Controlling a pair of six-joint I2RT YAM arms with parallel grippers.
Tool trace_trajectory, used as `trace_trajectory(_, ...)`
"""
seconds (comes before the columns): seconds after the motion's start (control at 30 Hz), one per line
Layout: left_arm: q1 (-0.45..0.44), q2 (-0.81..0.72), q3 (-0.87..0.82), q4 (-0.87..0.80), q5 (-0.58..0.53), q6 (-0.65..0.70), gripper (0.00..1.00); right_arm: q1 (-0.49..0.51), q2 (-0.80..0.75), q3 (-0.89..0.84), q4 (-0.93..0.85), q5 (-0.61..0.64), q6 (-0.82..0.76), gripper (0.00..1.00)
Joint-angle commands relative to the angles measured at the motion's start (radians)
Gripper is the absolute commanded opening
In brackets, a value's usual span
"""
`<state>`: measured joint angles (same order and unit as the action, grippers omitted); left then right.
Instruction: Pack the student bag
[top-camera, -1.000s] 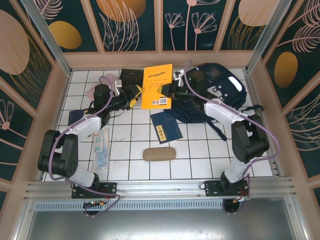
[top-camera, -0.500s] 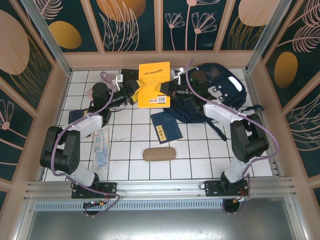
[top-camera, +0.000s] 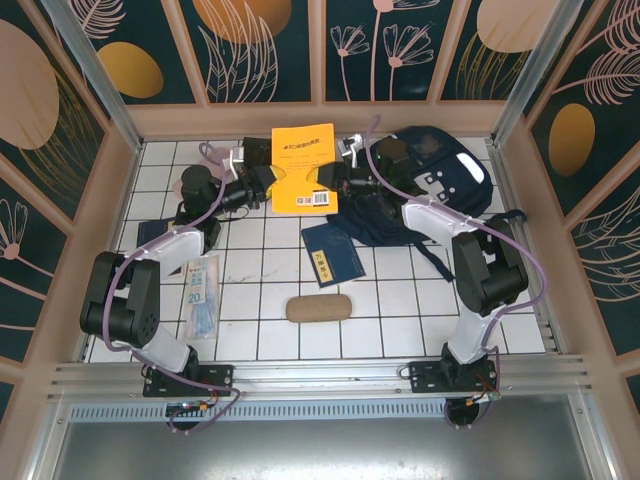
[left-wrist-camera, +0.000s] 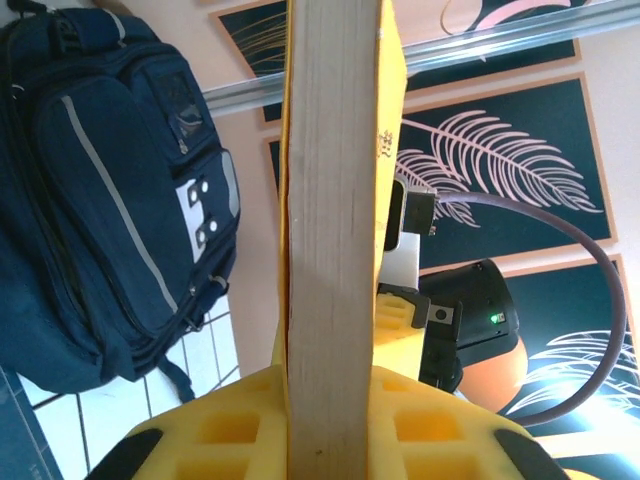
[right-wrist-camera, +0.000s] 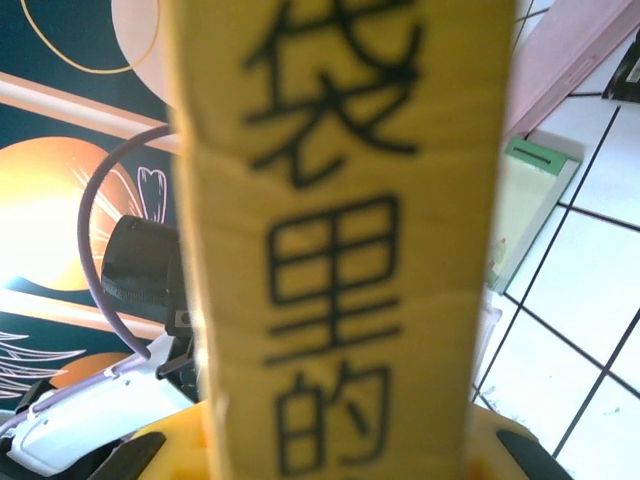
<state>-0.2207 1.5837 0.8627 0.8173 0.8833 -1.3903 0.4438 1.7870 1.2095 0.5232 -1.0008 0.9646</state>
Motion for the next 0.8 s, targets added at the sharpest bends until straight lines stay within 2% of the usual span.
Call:
trace_trajectory(0.0,-0.005,-0.049,0.017,0.07,0.025,0.004,0.0,0.002,0.0,0.043,-0.077,-0.014,-0.109,0.02)
trace_trajectory(0.07,-0.006,-0.05,0.018,0.064,0.022,0.008,0.0,0.0,-0.009,0.053,-0.166,0.011,-0.174,0.27)
trace_trajectory(0.1,-0.005,-0.051,0.018,0.062,0.02,0.01,0.0,-0.003,-0.017,0.059,-0.222,0.031,-0.217,0.36)
trace_trajectory(0.17,-0.006,-0.061,0.023,0.036,0.01,0.029,0.0,-0.017,-0.039,0.075,-0.369,0.101,-0.326,0.44)
trace_trajectory(0.23,-0.006,-0.072,0.03,-0.009,-0.006,0.06,0.0,-0.034,-0.061,0.094,-0.53,0.245,-0.442,0.45)
trace_trajectory(0.3,-0.006,-0.084,0.032,-0.033,-0.021,0.081,0.0,-0.036,-0.084,0.115,-0.668,0.461,-0.553,0.46)
trace_trajectory(0.47,-0.004,-0.108,0.032,-0.089,-0.059,0.115,0.0,-0.041,-0.119,0.087,-0.766,0.855,-0.683,0.48)
trace_trajectory(0.6,-0.005,-0.126,0.035,-0.152,-0.083,0.157,0.0,-0.033,-0.064,0.105,-0.837,1.13,-0.793,0.46)
trace_trajectory(0.77,-0.004,-0.125,0.026,-0.17,-0.087,0.169,0.0,-0.019,0.052,0.134,-0.882,1.206,-0.903,0.45)
